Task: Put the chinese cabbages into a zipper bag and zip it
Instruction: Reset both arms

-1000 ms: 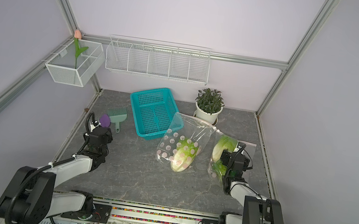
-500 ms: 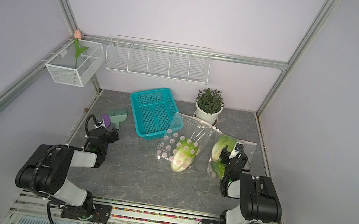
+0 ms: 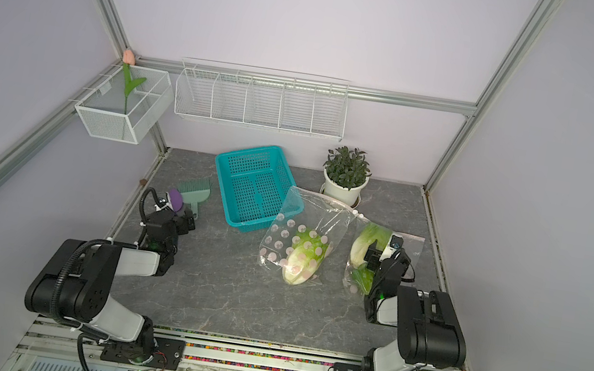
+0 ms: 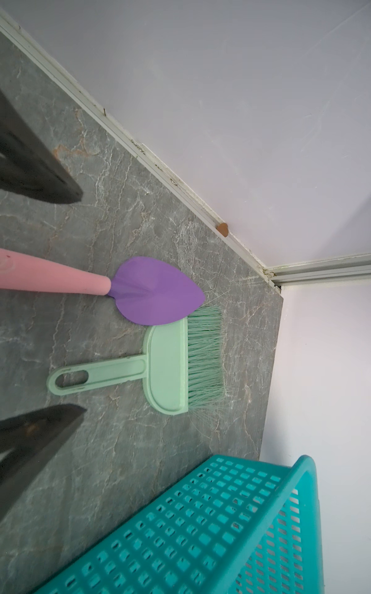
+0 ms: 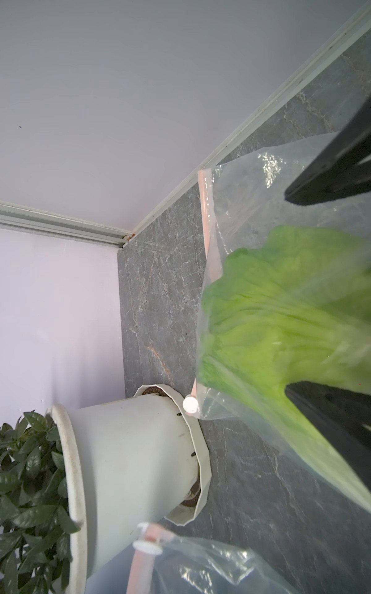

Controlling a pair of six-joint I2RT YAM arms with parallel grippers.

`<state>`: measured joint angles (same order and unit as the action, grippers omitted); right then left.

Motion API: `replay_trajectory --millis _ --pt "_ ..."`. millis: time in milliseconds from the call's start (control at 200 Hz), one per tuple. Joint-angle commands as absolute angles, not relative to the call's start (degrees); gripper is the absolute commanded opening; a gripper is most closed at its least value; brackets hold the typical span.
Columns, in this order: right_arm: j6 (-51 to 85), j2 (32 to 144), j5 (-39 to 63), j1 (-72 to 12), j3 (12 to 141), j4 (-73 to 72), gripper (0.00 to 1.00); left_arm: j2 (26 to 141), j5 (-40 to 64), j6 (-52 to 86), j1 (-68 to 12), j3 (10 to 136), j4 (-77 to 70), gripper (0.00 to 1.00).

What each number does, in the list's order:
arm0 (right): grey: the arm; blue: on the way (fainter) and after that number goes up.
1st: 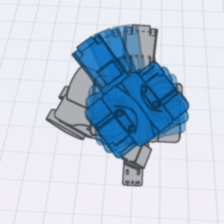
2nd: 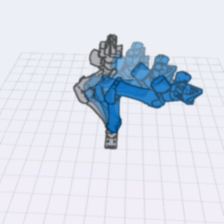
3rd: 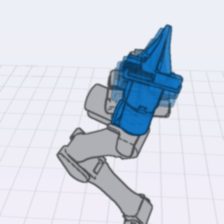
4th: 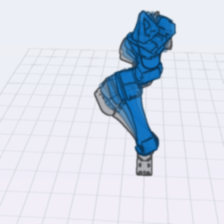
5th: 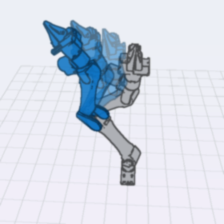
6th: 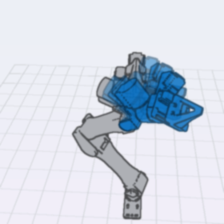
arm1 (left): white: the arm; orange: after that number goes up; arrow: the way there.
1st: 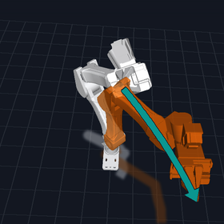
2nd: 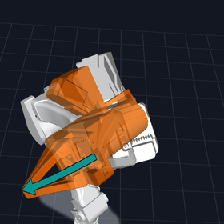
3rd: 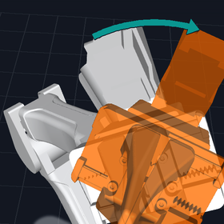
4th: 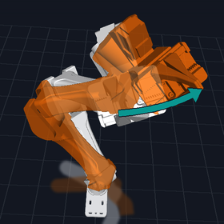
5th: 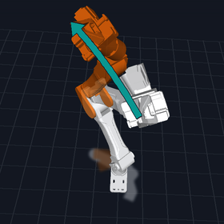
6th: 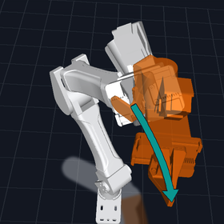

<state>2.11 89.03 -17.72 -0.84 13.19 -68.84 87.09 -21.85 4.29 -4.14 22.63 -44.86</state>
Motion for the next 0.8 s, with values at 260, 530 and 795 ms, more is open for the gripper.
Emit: replay_trajectory --millis 260,530,795 --pt "1.51 89.03 -17.23 -0.61 14.15 -66.76 0.89 86.31 -22.68 5.27 -4.09 23.9 -44.93 1.0" --pt "1.54 89.03 -17.23 -0.53 14.15 -66.62 0.89 86.22 -21.55 4.38 -4.25 23.79 -45.04 0.99" --pt "1.58 89.03 -17.23 -0.53 14.13 -66.71 0.89 86.21 -21.54 4.38 -4.22 23.88 -45.0 0.99"
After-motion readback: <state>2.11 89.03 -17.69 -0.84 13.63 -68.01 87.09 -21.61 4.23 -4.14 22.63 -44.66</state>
